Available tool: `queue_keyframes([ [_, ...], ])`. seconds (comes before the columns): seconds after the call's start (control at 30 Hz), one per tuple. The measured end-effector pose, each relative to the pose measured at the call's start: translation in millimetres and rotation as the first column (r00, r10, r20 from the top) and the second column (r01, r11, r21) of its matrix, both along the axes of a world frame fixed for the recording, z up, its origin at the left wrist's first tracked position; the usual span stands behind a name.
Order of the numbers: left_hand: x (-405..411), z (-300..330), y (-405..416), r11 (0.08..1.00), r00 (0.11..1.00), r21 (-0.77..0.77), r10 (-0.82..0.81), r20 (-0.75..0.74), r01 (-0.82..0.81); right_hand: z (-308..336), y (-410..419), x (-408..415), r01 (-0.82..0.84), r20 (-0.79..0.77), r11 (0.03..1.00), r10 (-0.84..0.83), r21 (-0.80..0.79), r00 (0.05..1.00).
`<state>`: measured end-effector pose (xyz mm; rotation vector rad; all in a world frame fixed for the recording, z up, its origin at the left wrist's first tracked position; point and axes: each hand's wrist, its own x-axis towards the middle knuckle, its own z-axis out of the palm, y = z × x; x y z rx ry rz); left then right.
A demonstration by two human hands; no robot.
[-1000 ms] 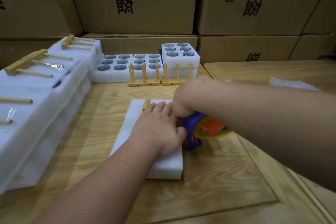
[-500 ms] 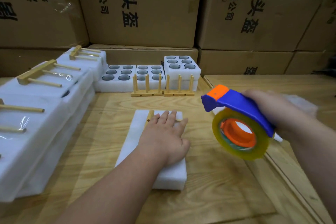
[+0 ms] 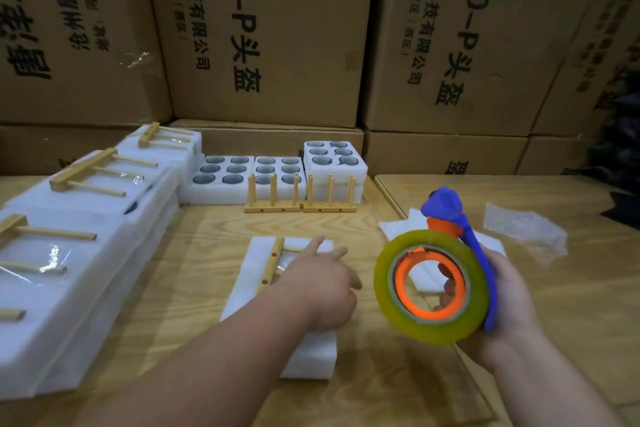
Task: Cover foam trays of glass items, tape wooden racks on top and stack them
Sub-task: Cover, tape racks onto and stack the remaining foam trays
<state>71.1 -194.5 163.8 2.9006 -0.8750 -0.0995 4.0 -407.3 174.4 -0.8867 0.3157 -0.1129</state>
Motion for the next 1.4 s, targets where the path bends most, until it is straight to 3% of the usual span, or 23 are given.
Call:
queue_keyframes([
  [0.03,-9.4,-0.2,1.4,0.965,0.997,-0.250,0.076,-0.011,-0.076,-1.9,0.6,-3.7,0.004,0.022,0.998,-0.006,0.058,1.000],
  [0.1,-30.2,-3.9,2.6,0.736,0.980,-0.649,0.172,-0.098,-0.195,-7.5,5.0,-10.9,-0.003,0.075,0.990,-0.008,0.142,0.997],
  [0.17,-54.6,-7.2,-0.9,0.607,0.980,-0.770,0.094,-0.177,-0.198,-17.0,16.1,-15.1,-0.049,0.089,0.987,0.035,0.155,0.995],
  [0.23,-73.8,-10.2,-6.6,0.594,0.974,-0.781,0.014,-0.228,-0.192,-26.0,29.6,-18.7,-0.085,0.089,0.984,0.072,0.155,0.993],
  [0.57,-91.2,-8.8,1.3,0.621,0.953,-0.748,-0.002,-0.302,-0.236,-43.0,57.8,-31.0,-0.311,0.206,0.913,0.262,0.264,0.943],
  [0.7,-89.4,-9.3,4.6,0.639,0.951,-0.734,-0.011,-0.308,-0.230,-41.7,57.2,-34.8,-0.404,0.347,0.865,0.296,0.298,0.890],
  [0.87,-94.0,-8.7,19.7,0.524,0.947,-0.805,0.012,-0.321,-0.279,-40.9,35.8,-36.8,-0.366,0.243,0.912,0.318,0.185,0.916],
  [0.97,-93.3,-10.9,38.2,0.410,0.972,-0.883,0.141,-0.188,-0.230,-34.0,18.9,-34.7,-0.260,0.092,0.947,0.280,-0.187,0.955],
  [1.0,-91.1,-11.7,46.7,0.352,0.971,-0.912,0.183,-0.155,-0.212,-33.1,12.4,-32.9,-0.217,0.038,0.898,0.250,-0.382,0.967],
  [1.03,-88.7,-12.8,56.1,0.295,0.964,-0.934,0.228,-0.136,-0.201,-32.6,7.0,-31.2,-0.181,-0.023,0.787,0.208,-0.590,0.978],
  [1.1,-84.2,-15.3,73.7,0.245,0.939,-0.948,0.324,-0.118,-0.203,-35.6,-4.6,-27.1,-0.122,-0.101,0.417,0.072,-0.901,0.992],
  [1.17,-79.7,-22.0,88.0,0.254,0.902,-0.940,0.418,-0.107,-0.229,-38.6,-13.5,-23.1,-0.126,-0.127,0.021,-0.030,-0.992,0.991],
  [1.23,-76.2,-35.1,99.2,0.242,0.865,-0.935,0.490,-0.112,-0.258,-44.2,-21.0,-20.1,-0.210,-0.188,-0.268,-0.105,-0.940,0.976],
  [1.3,-75.5,-51.6,105.9,0.207,0.837,-0.928,0.523,-0.162,-0.309,-49.9,-28.5,-17.5,-0.266,-0.218,-0.391,-0.162,-0.881,0.962],
  [1.4,-79.0,-79.4,109.7,0.139,0.803,-0.907,0.531,-0.270,-0.397,-53.0,-34.1,-15.0,-0.281,-0.211,-0.409,-0.208,-0.868,0.955],
])
